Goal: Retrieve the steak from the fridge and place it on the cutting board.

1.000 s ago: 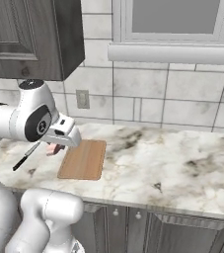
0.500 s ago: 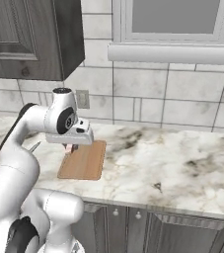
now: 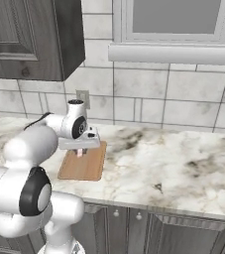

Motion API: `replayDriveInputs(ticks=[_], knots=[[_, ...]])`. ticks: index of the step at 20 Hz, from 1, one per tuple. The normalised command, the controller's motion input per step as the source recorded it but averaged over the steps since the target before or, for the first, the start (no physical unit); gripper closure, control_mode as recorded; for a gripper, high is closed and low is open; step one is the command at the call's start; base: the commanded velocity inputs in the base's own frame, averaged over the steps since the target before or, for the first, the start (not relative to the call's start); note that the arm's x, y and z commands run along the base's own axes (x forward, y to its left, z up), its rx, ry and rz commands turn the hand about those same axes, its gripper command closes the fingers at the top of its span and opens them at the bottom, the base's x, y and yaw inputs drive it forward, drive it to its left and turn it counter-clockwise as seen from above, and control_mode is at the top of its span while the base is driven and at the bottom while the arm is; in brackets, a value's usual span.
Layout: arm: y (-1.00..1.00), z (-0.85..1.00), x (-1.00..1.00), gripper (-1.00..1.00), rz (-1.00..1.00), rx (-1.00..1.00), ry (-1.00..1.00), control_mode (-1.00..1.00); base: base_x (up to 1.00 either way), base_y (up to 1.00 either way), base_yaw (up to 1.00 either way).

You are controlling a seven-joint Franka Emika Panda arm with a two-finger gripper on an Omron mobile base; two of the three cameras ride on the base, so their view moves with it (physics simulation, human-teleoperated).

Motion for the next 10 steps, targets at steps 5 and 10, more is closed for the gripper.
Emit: replayDriveInputs(ticks=[5,10], knots=[[0.00,-0.20,0.48,1.00,0.05,-0.01,0.00,-1.00,0.00,0.00,0.00],[0.02,-0.27,0.59,1.00,0.00,0.00,0.00,-1.00,0.00,0.00,0.00]])
